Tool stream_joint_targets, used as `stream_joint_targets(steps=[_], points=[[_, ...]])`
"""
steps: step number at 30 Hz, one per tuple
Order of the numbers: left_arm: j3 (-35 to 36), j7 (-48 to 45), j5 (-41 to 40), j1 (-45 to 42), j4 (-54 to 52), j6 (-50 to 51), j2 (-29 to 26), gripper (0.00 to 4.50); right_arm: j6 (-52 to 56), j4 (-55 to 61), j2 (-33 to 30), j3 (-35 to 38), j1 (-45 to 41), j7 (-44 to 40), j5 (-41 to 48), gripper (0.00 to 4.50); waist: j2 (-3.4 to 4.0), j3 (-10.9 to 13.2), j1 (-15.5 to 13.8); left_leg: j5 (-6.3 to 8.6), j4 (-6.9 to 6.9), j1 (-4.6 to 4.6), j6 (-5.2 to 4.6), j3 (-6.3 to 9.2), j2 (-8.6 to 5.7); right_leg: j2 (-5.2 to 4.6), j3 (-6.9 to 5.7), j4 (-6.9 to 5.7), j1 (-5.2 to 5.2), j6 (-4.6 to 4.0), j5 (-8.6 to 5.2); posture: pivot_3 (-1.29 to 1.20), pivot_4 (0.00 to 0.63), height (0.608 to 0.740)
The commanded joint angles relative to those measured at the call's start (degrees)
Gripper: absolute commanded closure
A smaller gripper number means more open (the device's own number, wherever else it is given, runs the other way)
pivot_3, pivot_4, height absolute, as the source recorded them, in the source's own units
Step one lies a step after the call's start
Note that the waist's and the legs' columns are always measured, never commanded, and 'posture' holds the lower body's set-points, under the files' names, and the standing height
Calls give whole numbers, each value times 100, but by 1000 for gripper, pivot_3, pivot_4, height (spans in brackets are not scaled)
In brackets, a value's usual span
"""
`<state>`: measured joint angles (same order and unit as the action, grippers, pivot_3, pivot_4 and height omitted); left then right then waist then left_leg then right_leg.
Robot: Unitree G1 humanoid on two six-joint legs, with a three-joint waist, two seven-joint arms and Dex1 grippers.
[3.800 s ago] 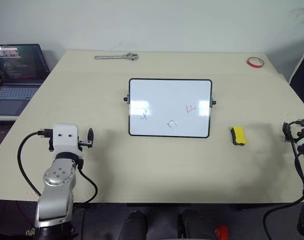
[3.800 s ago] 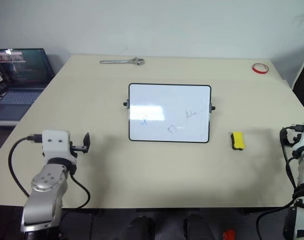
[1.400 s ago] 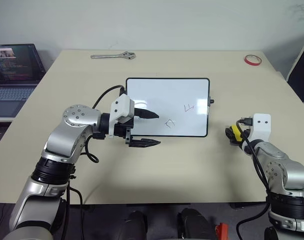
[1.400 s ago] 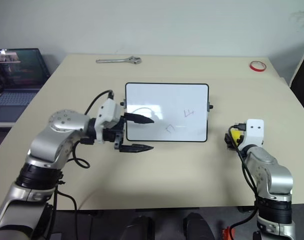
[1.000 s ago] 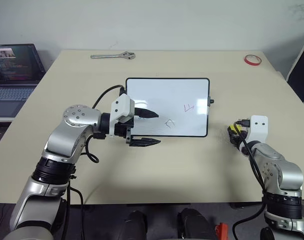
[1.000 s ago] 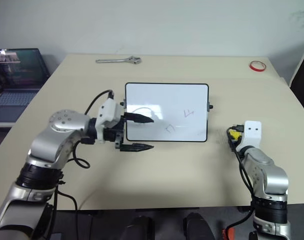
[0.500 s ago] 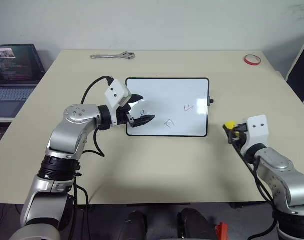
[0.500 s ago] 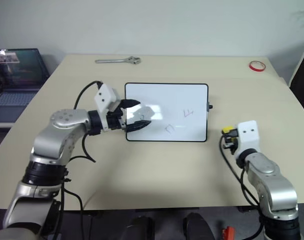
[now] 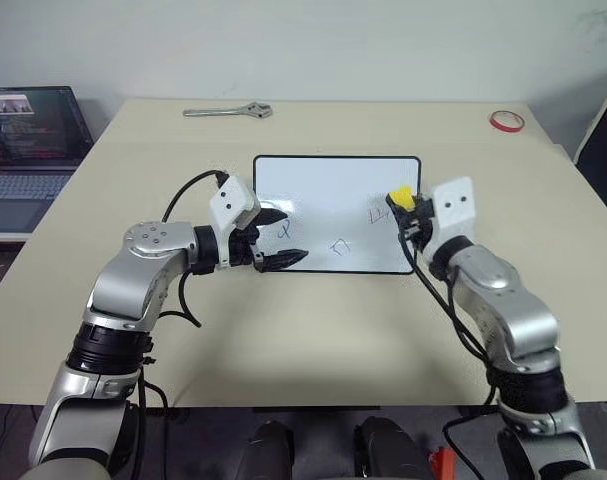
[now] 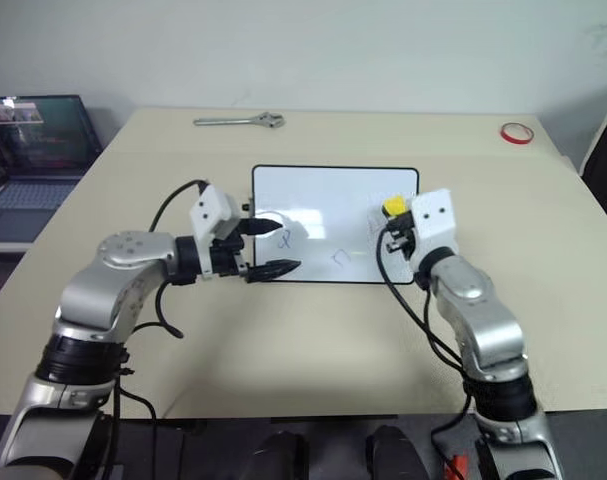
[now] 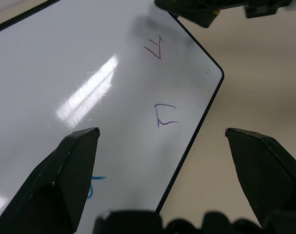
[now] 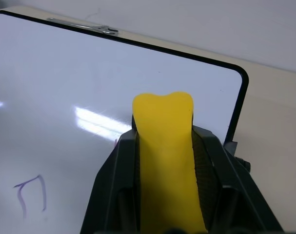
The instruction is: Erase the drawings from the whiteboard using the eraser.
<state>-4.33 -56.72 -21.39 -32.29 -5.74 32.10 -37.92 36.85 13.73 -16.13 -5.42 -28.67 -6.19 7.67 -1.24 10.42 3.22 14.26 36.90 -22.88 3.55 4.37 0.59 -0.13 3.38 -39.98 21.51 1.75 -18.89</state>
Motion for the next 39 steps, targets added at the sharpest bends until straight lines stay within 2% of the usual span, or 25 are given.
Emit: stream_joint_targets(steps=[1, 7, 15, 20, 25, 32, 36, 39], points=[[57, -139, -178, 57, -350, -44, -3, 0, -719, -518, 90, -87, -159, 8, -351, 3410, 0, 0, -2, 0, 0, 0, 0, -1, 1, -1, 0, 1, 0, 0, 0, 0, 150, 740], [117, -65, -113, 160, -177, -85, -30, 0, -1302, -1012, 58, -424, 229, -280, -734, 3410, 0, 0, 1, 0, 2, 3, 0, 0, 1, -1, 0, -2, -1, 0, 0, 0, 150, 740], [85, 65, 57, 322, -14, -214, 2, 0, -1428, -793, -186, -1076, 518, -977, -1217, 3410, -2, -2, 18, -1, 7, 20, 0, 1, 3, 0, 2, -14, -13, -1, 1, 0, 150, 740], [46, 22, 142, 444, 147, -344, -42, 0, -1708, -1038, 15, -645, 113, -169, -1681, 3410, -2, -2, 15, -1, 8, 21, 0, 1, 2, 1, 3, -19, -13, -1, 1, 0, 150, 740], [-14, -84, 242, 698, 129, -482, -82, 0, -1945, -1211, 205, -398, -130, 119, -1737, 3410, -2, -2, 0, -1, 5, 8, 1, 3, 3, -1, 0, -13, -2, -2, 1, 0, 150, 740], [-20, -107, 292, 802, 116, -582, -80, 0, -1353, -976, -192, -1147, 158, -1260, -1822, 3410, -3, -2, 0, 0, 4, 10, -1, 3, 3, -3, -1, -5, -8, -2, 1, 0, 150, 740], [-22, -132, 303, 797, 133, -626, -74, 0, -1192, -993, -43, -866, 95, -817, -1965, 3410, -3, -2, 2, -1, 7, 16, -1, 3, 3, -3, -1, -14, -11, -2, 2, 0, 150, 740], [-26, -162, 310, 783, 157, -675, -45, 0, -1077, -1167, 184, -192, -22, -74, -1904, 3410, -3, -2, -1, -2, 8, 17, 0, 5, 2, -3, -2, -18, -11, -2, 2, 0, 150, 740]])
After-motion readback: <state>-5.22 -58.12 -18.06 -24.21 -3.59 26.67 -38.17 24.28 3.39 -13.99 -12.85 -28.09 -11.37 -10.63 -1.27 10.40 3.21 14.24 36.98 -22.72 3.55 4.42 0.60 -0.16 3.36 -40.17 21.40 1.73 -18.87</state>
